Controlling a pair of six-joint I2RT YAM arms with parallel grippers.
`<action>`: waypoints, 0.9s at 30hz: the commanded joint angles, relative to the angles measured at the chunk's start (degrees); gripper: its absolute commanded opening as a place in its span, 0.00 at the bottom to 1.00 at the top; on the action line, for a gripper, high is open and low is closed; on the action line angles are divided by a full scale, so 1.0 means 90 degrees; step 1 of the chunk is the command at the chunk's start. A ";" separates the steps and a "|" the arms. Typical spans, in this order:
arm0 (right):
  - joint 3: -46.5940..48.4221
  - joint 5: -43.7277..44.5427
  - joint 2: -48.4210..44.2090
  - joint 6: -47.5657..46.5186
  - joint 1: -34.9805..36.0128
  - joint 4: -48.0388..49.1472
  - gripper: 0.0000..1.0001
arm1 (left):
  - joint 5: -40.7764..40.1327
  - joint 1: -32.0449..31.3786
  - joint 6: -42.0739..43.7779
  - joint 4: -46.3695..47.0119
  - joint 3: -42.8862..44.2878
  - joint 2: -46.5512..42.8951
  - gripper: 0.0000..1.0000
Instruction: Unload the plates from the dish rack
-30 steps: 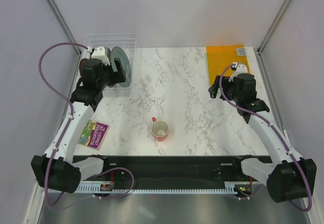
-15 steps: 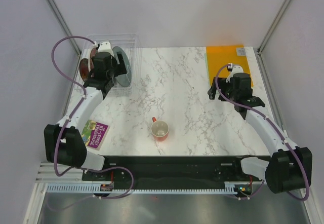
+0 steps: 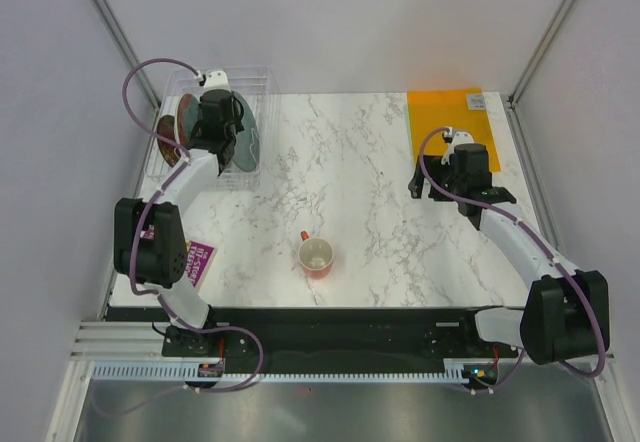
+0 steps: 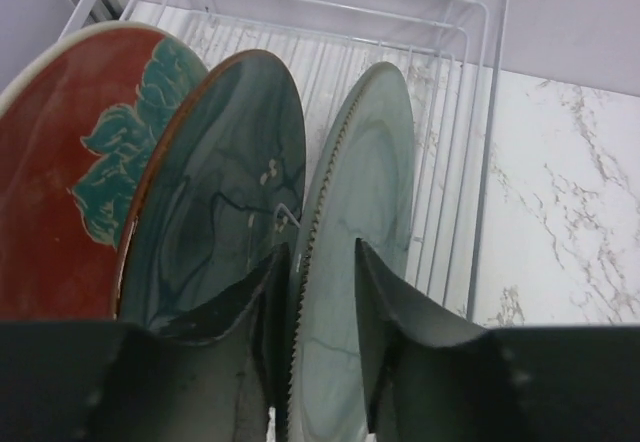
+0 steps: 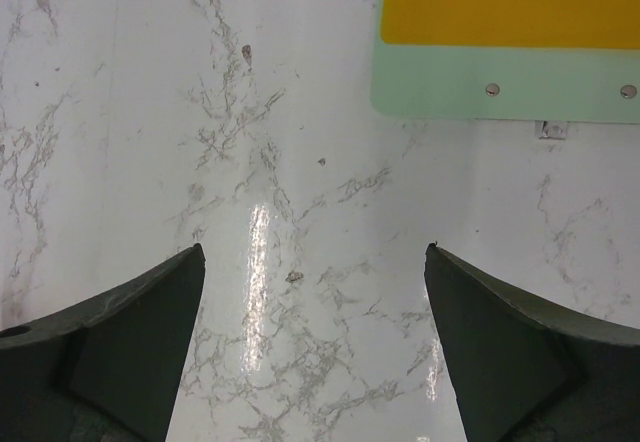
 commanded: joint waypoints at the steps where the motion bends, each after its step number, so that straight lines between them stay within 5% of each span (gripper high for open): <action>1: 0.0198 0.0042 0.0158 -0.0096 0.0011 0.0242 0.98 | -0.0285 -0.0034 0.0323 0.0492 0.0491 0.0290 0.21; 4: 0.0208 0.0042 0.0227 -0.0077 0.0011 0.0252 0.98 | -0.0343 -0.0034 0.0333 0.0375 0.0569 0.0388 0.02; 27: 0.0325 -0.0006 -0.0222 -0.0038 0.0021 0.0047 0.98 | -0.1388 -0.0532 0.1642 -0.0933 0.2385 -0.0012 0.02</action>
